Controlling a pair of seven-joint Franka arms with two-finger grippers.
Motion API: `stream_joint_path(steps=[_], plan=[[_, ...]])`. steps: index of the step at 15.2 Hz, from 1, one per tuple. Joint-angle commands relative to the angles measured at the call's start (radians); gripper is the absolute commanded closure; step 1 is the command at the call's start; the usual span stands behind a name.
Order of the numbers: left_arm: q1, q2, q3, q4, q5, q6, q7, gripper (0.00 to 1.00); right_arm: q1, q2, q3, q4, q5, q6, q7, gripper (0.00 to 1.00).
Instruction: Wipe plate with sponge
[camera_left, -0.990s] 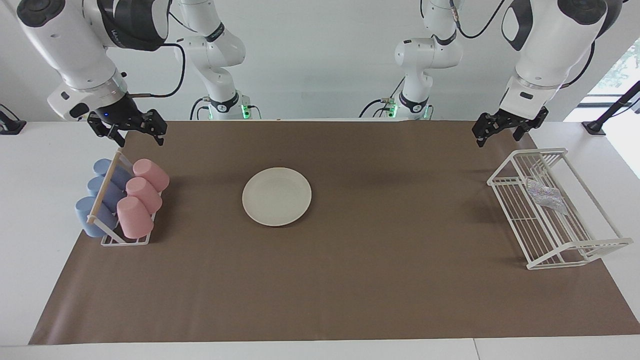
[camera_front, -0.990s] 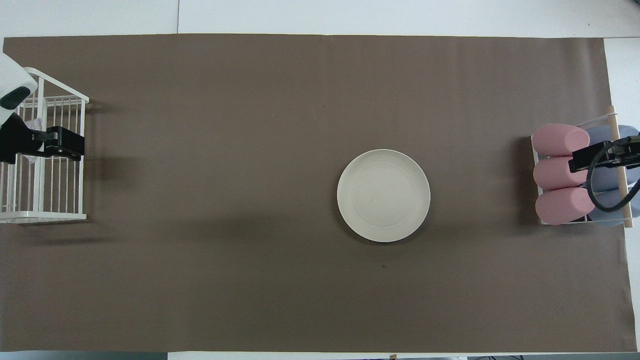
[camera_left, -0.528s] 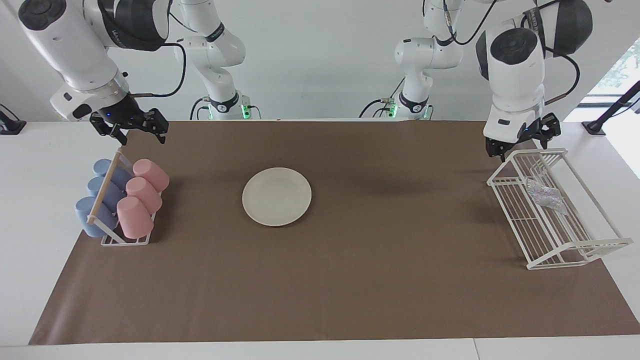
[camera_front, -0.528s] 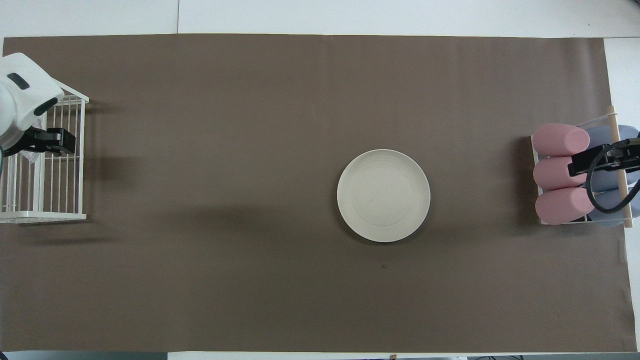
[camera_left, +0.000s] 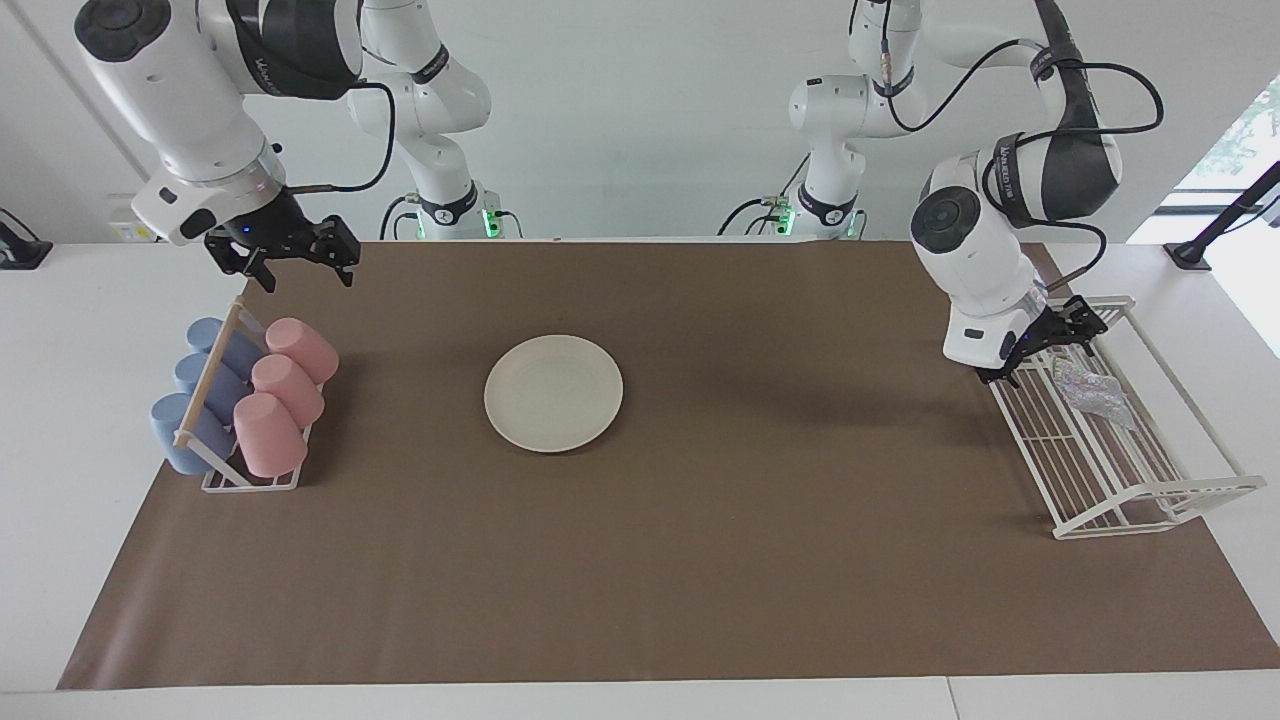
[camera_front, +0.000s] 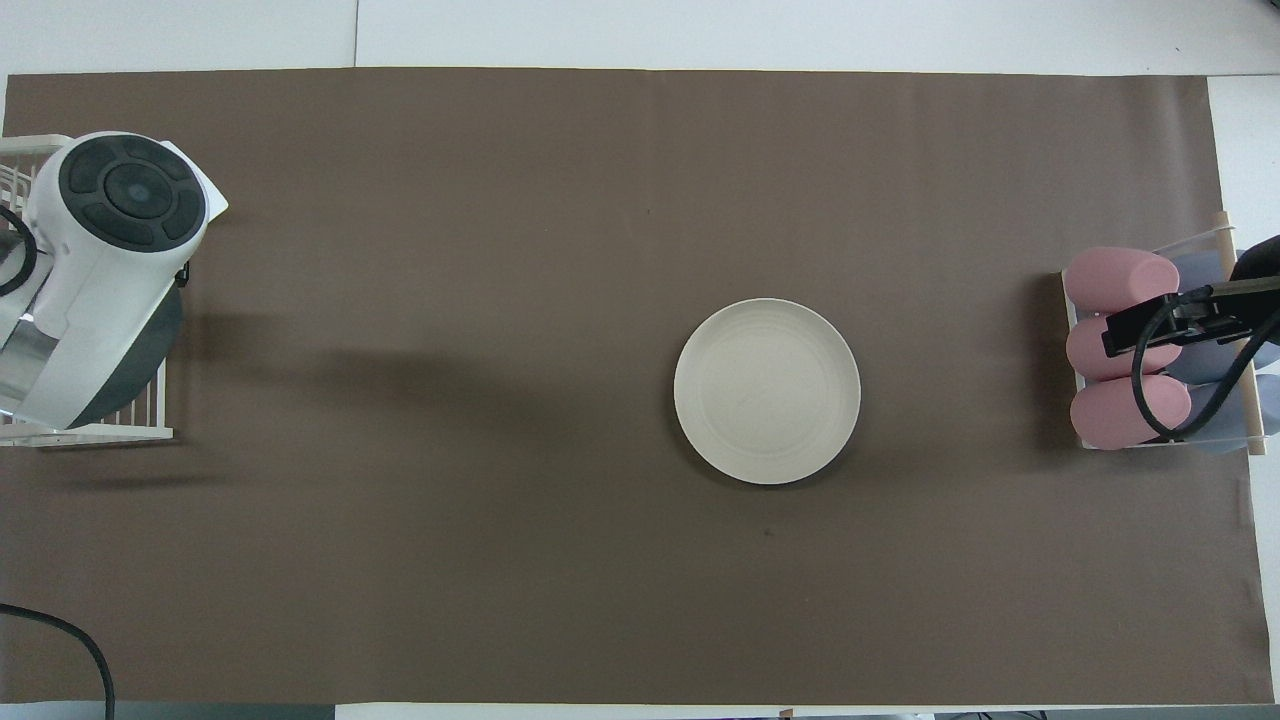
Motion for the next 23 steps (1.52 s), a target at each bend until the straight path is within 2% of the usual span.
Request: stream_joint_path(steps=[1,11,14,16,20,21,22,23], plan=[[0.036,0.006,0.001,-0.046,0.051,0.067,-0.088,0.0,-0.006,-0.019,0.013,-0.014,0.054,0.012,0.018,0.0],[0.049,0.014,0.001,-0.064,0.074,0.066,-0.139,0.0,0.008,-0.019,0.04,-0.013,0.066,-0.003,0.09,0.0],[0.049,0.014,0.002,-0.064,0.076,0.067,-0.139,0.12,0.008,-0.021,0.04,-0.014,0.078,-0.003,0.146,0.0],[0.05,0.014,0.002,-0.064,0.093,0.069,-0.139,0.25,0.008,-0.019,0.04,-0.014,0.117,-0.001,0.188,0.0],[0.052,0.014,0.002,-0.064,0.093,0.07,-0.139,0.76,0.008,-0.021,0.042,-0.014,0.135,-0.001,0.249,0.0],[0.052,0.014,0.002,-0.064,0.094,0.072,-0.14,0.93,0.009,-0.021,0.042,-0.014,0.146,-0.001,0.261,0.0],[0.052,0.014,0.002,-0.063,0.093,0.072,-0.14,1.0,0.008,-0.021,0.043,-0.014,0.152,-0.001,0.274,0.0],[0.052,0.014,0.002,-0.063,0.093,0.073,-0.145,1.0,0.009,-0.021,0.046,-0.014,0.154,-0.001,0.287,0.0]])
